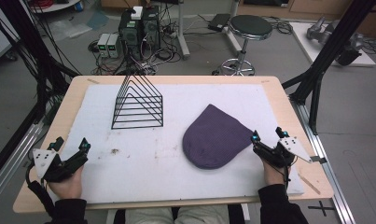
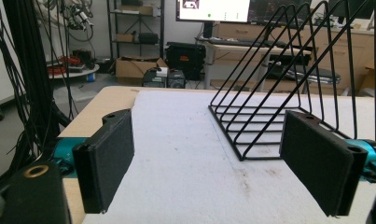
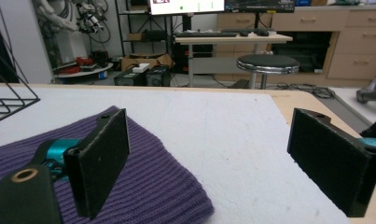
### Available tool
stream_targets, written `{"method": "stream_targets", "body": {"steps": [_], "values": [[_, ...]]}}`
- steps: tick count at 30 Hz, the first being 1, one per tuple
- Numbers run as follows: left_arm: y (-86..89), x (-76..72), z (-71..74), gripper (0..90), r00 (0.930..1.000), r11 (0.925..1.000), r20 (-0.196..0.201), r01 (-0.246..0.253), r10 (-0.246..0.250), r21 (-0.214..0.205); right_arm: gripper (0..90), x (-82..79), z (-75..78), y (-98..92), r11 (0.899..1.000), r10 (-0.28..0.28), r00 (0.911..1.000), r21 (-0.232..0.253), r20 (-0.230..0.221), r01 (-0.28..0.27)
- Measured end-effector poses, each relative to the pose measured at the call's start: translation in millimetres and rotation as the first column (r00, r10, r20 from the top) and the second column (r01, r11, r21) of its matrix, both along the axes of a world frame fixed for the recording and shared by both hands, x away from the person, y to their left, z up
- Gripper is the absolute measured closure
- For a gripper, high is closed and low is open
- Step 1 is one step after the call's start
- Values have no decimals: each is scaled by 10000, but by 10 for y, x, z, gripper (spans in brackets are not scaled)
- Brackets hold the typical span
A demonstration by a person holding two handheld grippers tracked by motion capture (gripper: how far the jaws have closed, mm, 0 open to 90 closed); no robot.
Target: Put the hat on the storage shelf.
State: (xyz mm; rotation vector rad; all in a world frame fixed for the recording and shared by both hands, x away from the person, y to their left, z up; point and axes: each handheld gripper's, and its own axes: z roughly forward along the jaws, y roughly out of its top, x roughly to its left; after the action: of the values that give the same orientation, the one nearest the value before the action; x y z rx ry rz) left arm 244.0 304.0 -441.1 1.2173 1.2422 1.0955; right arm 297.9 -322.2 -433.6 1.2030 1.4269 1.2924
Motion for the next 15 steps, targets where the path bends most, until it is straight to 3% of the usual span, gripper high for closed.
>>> {"method": "stream_targets", "body": {"steps": [6,15], "values": [[5,0,-2,183,10000,9999,1,21,-21,-100,122,-14,19,27,9994,341,9992,3,187,-341],[15,-9,-4,188,10000,9998,-90,19,-21,-174,118,-1,129,103,9916,1206,9926,460,140,-1211]]}}
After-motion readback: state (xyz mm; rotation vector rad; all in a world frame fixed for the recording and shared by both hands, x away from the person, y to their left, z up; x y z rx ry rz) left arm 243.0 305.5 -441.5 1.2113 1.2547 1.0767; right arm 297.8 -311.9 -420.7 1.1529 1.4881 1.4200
